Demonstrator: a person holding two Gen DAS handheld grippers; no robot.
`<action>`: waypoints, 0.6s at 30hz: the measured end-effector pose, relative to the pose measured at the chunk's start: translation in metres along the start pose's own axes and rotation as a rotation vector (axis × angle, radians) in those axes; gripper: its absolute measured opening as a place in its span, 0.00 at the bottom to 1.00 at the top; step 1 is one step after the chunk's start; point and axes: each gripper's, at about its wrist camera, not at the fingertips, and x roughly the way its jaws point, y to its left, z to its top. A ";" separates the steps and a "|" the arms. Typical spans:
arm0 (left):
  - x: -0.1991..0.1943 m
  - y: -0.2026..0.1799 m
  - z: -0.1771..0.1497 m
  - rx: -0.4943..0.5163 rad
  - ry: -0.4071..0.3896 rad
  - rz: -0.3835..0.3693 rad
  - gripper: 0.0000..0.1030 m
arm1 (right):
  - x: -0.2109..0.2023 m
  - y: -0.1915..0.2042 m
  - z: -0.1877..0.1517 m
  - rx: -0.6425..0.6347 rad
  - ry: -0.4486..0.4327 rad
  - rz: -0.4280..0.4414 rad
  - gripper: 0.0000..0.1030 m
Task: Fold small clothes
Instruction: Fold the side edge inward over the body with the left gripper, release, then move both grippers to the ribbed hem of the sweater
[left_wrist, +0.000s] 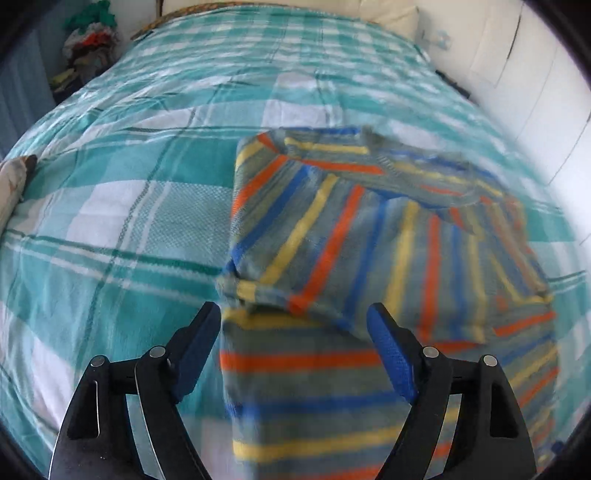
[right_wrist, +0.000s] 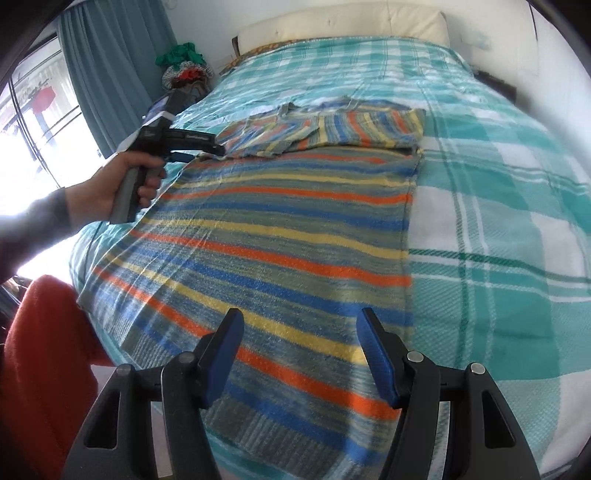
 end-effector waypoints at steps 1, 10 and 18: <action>-0.013 -0.003 -0.006 0.007 -0.020 -0.017 0.81 | -0.002 -0.002 0.002 -0.006 -0.013 -0.024 0.62; -0.084 -0.038 -0.124 0.146 -0.005 -0.094 0.90 | -0.017 -0.038 0.013 0.136 -0.070 -0.090 0.63; -0.083 -0.050 -0.166 0.235 0.026 -0.061 0.92 | 0.001 -0.033 0.007 0.165 0.007 -0.134 0.68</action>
